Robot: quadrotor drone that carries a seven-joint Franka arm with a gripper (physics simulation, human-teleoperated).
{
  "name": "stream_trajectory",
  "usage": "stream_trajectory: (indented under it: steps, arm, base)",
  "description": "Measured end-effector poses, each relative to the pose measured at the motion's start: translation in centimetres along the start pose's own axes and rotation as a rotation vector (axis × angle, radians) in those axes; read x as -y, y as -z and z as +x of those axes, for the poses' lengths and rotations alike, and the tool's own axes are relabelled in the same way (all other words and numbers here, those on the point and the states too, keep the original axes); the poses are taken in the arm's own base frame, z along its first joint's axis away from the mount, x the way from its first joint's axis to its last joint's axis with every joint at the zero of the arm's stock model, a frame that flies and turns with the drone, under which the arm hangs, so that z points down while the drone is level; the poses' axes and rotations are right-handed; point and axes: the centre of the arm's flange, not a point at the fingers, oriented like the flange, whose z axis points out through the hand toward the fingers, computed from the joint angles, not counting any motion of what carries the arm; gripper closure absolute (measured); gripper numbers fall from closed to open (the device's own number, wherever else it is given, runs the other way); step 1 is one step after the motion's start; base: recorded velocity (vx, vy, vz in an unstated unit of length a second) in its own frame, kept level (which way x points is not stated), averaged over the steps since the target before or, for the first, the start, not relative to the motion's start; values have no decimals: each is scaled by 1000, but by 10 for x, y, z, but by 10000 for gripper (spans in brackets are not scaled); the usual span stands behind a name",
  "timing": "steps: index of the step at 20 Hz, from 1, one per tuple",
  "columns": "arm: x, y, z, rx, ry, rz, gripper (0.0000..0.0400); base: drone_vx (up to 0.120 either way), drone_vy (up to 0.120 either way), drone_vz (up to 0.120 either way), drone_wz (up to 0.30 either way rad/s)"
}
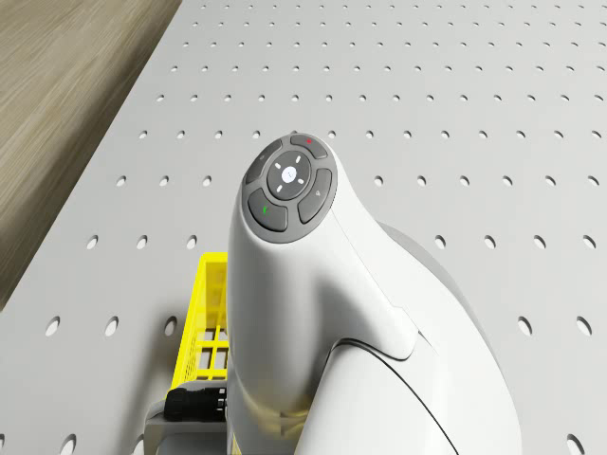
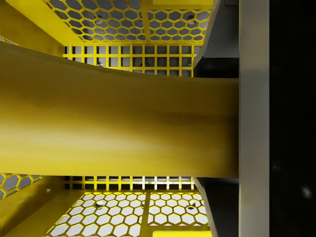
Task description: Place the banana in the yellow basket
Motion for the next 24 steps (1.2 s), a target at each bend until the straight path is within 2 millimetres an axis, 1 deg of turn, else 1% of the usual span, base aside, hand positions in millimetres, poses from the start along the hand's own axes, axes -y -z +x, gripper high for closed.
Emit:
stream_trajectory:
  steps: [3, 5, 17, 21, 22, 23, 24]
  arm:
    - [0, -1, 0, 0, 0, 0, 205]
    - [0, -5, 0, 0, 1, 0, 205]
    - [0, -51, 0, 0, 1, 0, 205]
    - [0, -63, 0, 0, 1, 0, 205]
    - [0, -65, 0, 0, 1, 0, 190]
    - [0, -66, 0, 1, 1, 0, 148]
    - [0, -67, 0, 2, 0, 1, 115]
  base:
    - [0, 0, 0, 0]
    - [0, 0, 0, 0]
    - [0, 0, 0, 0]
    - [0, 0, 0, 0]
    - [0, 0, 0, 0]
    - [0, 0, 0, 0]
    - [0, 0, 0, 0]
